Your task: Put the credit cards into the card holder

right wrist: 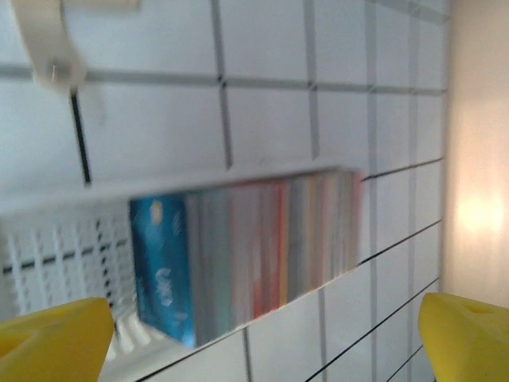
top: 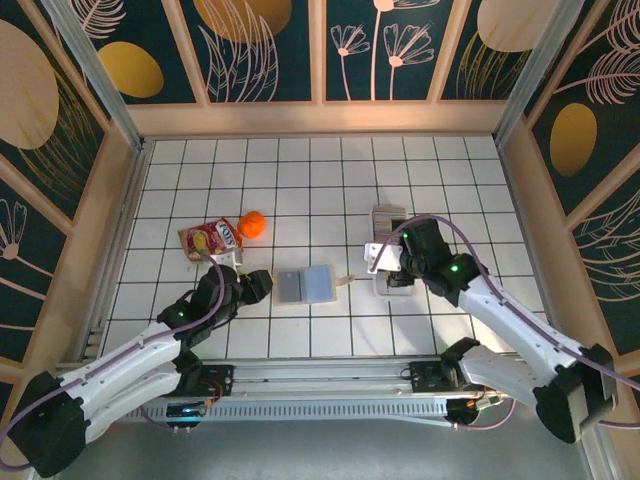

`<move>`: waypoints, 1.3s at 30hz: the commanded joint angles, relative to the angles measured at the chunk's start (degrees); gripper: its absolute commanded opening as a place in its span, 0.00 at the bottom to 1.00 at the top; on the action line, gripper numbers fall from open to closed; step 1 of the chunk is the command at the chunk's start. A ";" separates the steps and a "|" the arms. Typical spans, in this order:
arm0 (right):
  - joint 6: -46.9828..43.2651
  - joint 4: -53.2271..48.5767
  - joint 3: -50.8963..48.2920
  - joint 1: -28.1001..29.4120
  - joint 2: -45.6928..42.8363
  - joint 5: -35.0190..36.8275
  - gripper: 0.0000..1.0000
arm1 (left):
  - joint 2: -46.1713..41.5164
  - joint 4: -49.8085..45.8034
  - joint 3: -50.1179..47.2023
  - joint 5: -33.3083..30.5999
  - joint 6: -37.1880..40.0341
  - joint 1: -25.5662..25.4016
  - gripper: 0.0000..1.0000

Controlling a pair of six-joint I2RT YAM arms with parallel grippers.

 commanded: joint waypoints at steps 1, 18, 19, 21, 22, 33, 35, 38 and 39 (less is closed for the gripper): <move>-9.29 3.27 -1.26 -1.04 2.97 0.27 0.99 | 0.94 2.29 0.01 1.65 2.03 -0.16 0.52; -10.24 15.54 0.22 -4.12 18.97 -0.31 0.95 | -1.28 2.40 -2.16 3.90 1.59 -0.11 0.53; -10.30 15.57 0.24 -4.10 19.47 -0.40 0.95 | -1.29 2.45 -2.35 3.66 1.46 -0.13 0.53; -11.06 15.64 0.18 -3.96 20.43 0.33 0.94 | -1.22 2.99 -2.80 3.69 1.17 -0.09 0.53; -11.32 15.79 0.19 -3.83 20.71 0.69 0.94 | -1.03 3.18 -2.91 3.84 1.14 -0.13 0.53; -10.93 15.33 1.30 -4.33 19.60 1.83 0.74 | -0.41 4.16 -3.07 4.48 0.87 -0.17 0.47; -11.02 15.07 1.40 -4.34 19.28 1.91 0.69 | -0.32 4.34 -2.90 4.75 0.88 -0.13 0.46; -11.09 14.68 1.50 -4.37 18.65 2.13 0.64 | -0.15 4.43 -2.76 4.84 0.84 -0.14 0.44; -11.20 14.51 1.49 -4.39 18.41 2.24 0.62 | -0.14 4.41 -2.87 4.83 0.78 -0.14 0.44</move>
